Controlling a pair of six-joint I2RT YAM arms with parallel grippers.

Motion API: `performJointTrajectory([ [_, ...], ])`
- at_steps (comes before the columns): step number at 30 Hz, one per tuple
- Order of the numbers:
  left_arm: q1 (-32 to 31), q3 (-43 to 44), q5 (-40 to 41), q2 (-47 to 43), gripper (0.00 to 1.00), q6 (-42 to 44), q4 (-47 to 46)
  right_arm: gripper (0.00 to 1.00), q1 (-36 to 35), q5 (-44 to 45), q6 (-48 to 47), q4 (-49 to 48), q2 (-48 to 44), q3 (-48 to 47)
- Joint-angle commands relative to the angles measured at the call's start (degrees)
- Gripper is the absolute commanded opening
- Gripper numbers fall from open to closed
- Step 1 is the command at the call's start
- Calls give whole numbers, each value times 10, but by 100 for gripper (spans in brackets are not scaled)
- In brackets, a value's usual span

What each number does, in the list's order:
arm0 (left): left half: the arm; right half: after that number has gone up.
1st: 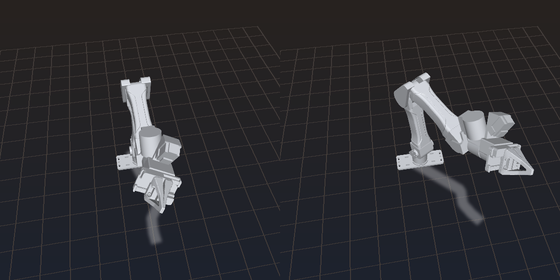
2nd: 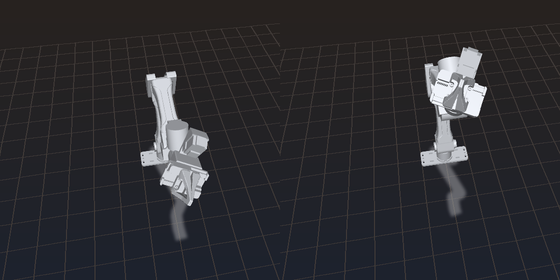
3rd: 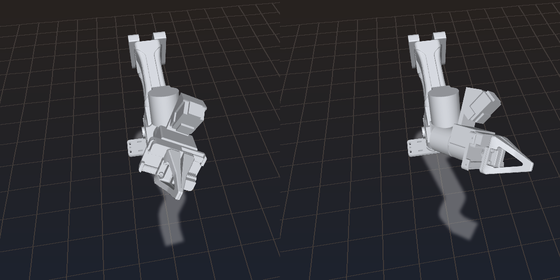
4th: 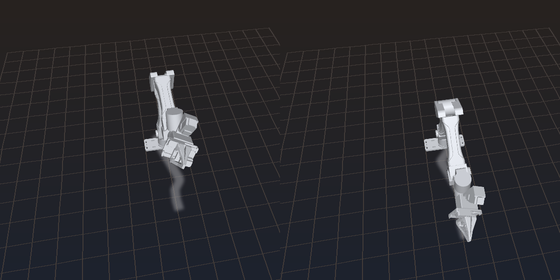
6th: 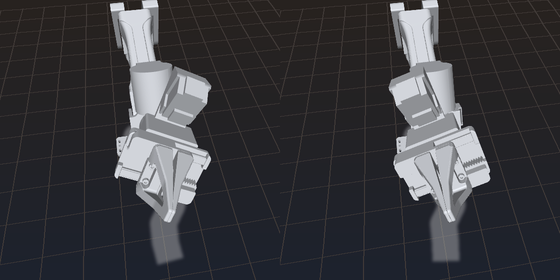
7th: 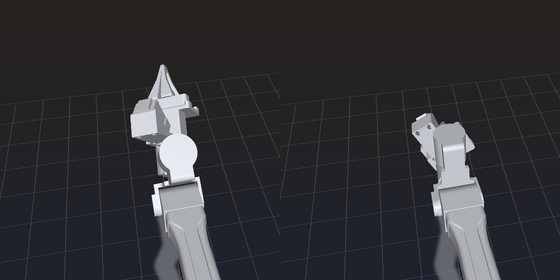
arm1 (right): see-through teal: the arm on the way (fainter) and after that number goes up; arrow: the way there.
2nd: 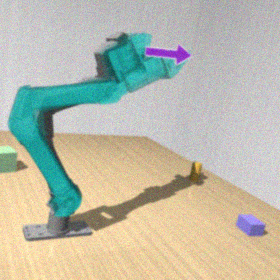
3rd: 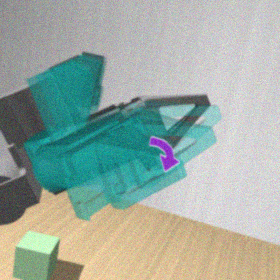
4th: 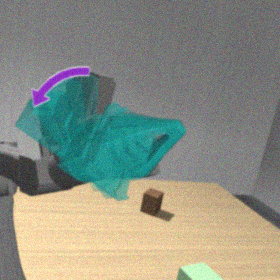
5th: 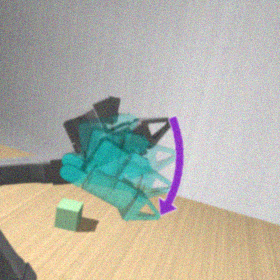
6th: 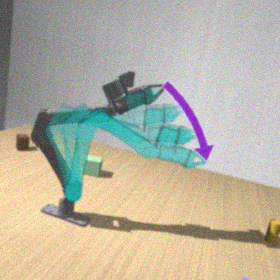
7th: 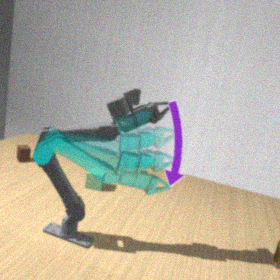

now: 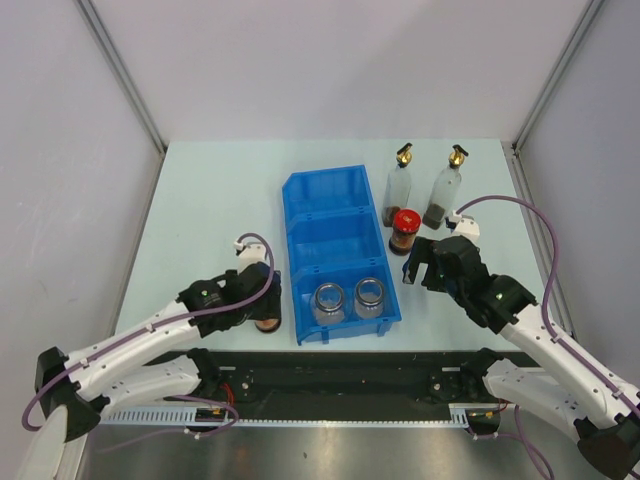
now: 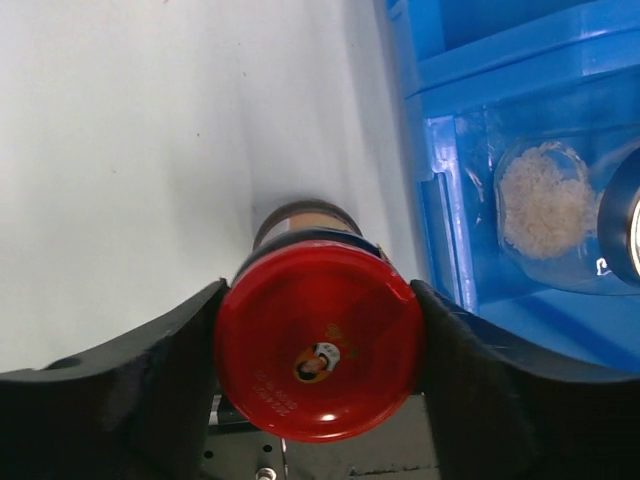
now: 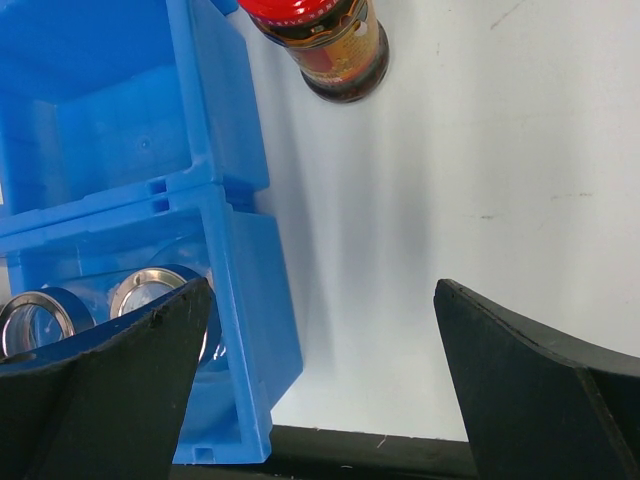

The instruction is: Organize the condiment bottles

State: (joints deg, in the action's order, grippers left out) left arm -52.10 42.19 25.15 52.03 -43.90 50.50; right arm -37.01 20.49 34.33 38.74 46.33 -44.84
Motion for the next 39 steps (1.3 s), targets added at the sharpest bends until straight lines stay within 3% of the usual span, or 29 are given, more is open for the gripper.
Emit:
performJointTrajectory([
  [1, 2, -7, -15, -18, 61, -6, -22, 100, 2, 2, 6, -11, -3, 5],
  [3, 2, -7, -15, -22, 49, 0, -25, 100, 1, 2, 6, -10, -4, 5],
  [5, 2, -3, -14, -23, 29, 4, -26, 100, 0, 2, 7, -10, -4, 5],
  [6, 2, -1, -12, -22, 9, 11, -24, 100, 1, 3, 7, -11, -4, 5],
  [7, 2, 7, -11, -22, 0, 14, -24, 100, 1, 4, 7, -10, -4, 5],
  [15, 3, 89, 20, 21, 0, 122, -43, 100, 1, 7, 4, -13, -7, 5],
  [23, 38, 275, 25, 128, 0, 247, -71, 100, 3, 10, -6, -14, -11, 6],
  [39, 94, 453, -77, 295, 0, 274, -114, 100, 12, 5, -10, -22, -23, 16],
])
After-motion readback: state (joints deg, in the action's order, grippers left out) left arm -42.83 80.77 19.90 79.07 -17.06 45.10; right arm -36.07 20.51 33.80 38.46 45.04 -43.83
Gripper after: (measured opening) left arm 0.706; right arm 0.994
